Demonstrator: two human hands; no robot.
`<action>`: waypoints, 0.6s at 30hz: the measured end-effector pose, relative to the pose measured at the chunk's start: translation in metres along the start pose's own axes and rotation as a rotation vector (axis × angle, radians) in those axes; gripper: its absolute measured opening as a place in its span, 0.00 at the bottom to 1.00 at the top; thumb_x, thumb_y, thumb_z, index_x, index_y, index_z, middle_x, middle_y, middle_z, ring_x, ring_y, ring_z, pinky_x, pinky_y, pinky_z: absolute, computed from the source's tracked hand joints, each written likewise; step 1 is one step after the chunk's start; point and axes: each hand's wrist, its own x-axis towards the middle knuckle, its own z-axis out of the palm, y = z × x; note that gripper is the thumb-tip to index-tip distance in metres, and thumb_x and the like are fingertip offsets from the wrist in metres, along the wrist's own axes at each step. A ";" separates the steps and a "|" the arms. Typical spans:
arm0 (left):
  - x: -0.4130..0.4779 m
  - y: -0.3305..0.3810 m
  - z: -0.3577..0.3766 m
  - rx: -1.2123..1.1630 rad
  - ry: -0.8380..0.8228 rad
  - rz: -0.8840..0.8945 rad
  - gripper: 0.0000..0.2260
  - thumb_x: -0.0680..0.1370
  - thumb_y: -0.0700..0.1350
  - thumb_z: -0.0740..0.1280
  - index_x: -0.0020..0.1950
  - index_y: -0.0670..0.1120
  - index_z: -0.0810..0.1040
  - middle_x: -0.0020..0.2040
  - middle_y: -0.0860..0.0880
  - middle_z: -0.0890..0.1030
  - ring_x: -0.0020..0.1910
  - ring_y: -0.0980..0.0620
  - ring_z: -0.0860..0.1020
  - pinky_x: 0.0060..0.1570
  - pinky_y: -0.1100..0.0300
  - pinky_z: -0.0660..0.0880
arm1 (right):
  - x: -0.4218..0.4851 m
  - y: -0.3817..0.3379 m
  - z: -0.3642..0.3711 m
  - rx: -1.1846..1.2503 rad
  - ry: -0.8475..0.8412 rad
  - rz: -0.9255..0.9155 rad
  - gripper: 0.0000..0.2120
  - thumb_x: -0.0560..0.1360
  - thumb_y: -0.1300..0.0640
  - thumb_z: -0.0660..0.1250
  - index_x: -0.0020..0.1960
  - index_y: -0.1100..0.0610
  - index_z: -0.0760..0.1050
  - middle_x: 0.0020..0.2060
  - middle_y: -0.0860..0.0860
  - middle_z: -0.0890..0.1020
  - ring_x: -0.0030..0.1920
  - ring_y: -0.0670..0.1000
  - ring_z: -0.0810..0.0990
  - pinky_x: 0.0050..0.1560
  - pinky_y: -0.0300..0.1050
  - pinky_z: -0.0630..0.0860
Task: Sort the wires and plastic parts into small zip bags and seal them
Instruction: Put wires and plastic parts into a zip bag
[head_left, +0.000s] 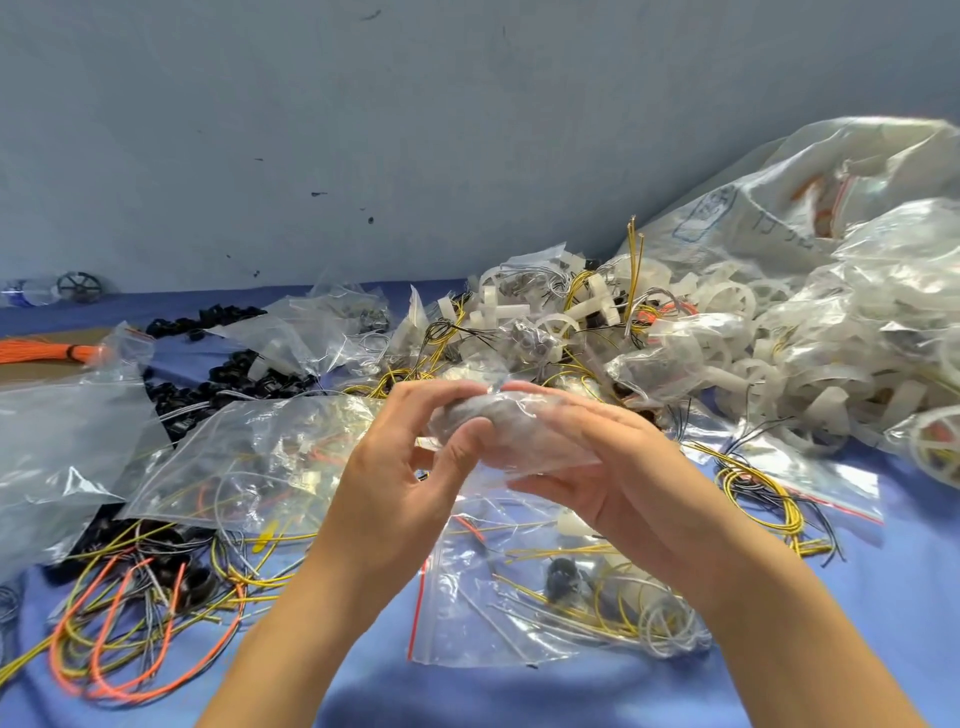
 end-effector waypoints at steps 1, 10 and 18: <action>0.000 0.000 0.001 0.016 0.032 0.009 0.09 0.79 0.55 0.64 0.58 0.58 0.77 0.52 0.57 0.81 0.50 0.55 0.81 0.45 0.63 0.76 | 0.000 0.000 0.001 -0.015 0.005 0.028 0.18 0.79 0.49 0.62 0.64 0.59 0.77 0.57 0.60 0.83 0.55 0.56 0.82 0.56 0.50 0.77; -0.009 0.000 -0.008 -0.046 -0.081 -0.097 0.12 0.78 0.58 0.64 0.59 0.56 0.74 0.30 0.59 0.80 0.27 0.64 0.75 0.30 0.72 0.70 | 0.008 0.018 0.023 -0.619 0.245 -0.175 0.10 0.73 0.45 0.71 0.45 0.52 0.81 0.35 0.45 0.86 0.33 0.42 0.82 0.33 0.30 0.72; -0.028 -0.012 -0.031 -0.366 -0.063 -0.346 0.13 0.75 0.55 0.68 0.55 0.49 0.80 0.42 0.37 0.81 0.29 0.51 0.73 0.28 0.62 0.71 | 0.009 0.028 0.037 -0.884 0.261 -0.198 0.27 0.70 0.28 0.60 0.38 0.51 0.81 0.30 0.38 0.82 0.31 0.39 0.79 0.34 0.36 0.72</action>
